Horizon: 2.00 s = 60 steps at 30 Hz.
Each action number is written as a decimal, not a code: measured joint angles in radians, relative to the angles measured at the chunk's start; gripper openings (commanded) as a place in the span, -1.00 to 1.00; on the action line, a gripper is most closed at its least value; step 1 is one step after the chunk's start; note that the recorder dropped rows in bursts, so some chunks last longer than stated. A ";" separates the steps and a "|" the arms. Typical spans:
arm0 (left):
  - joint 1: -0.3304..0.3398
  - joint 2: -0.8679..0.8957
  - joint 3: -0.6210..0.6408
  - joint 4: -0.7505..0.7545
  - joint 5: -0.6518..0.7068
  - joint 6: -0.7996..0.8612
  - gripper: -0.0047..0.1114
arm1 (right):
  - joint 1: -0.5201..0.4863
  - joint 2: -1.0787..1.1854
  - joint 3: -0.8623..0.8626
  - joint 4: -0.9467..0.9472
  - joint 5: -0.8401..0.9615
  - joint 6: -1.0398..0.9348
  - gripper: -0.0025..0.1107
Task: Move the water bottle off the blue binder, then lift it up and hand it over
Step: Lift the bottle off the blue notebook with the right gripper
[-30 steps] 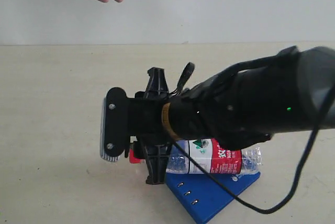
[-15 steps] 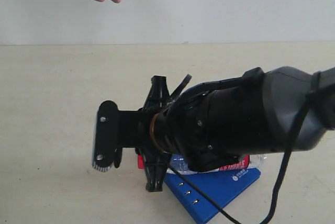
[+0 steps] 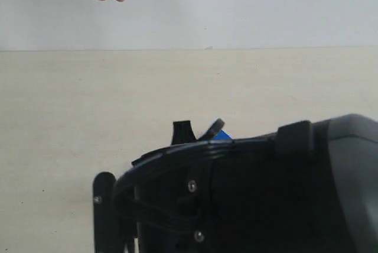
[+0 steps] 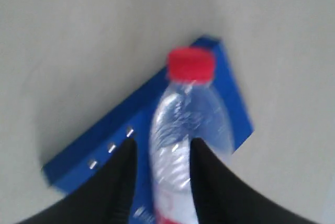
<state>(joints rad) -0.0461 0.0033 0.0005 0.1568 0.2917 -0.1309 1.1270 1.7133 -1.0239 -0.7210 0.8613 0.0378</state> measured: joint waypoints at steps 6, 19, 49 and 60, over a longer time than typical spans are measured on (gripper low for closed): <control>0.000 0.000 0.000 0.000 0.000 0.000 -0.83 | 0.008 0.043 -0.002 0.060 -0.044 -0.069 0.21; 0.000 0.000 0.000 0.000 0.000 0.000 -0.83 | -0.167 0.044 -0.010 -0.008 -0.333 -0.054 0.21; 0.000 0.000 0.000 0.000 0.000 0.000 -0.83 | -0.182 0.198 -0.010 -0.235 -0.271 0.094 -0.96; 0.000 0.000 0.000 0.000 0.000 0.000 -0.83 | -0.183 0.085 -0.010 -0.403 -0.251 0.280 -0.96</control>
<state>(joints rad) -0.0461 0.0033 0.0005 0.1568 0.2917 -0.1309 0.9443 1.7979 -1.0341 -1.1238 0.6101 0.3175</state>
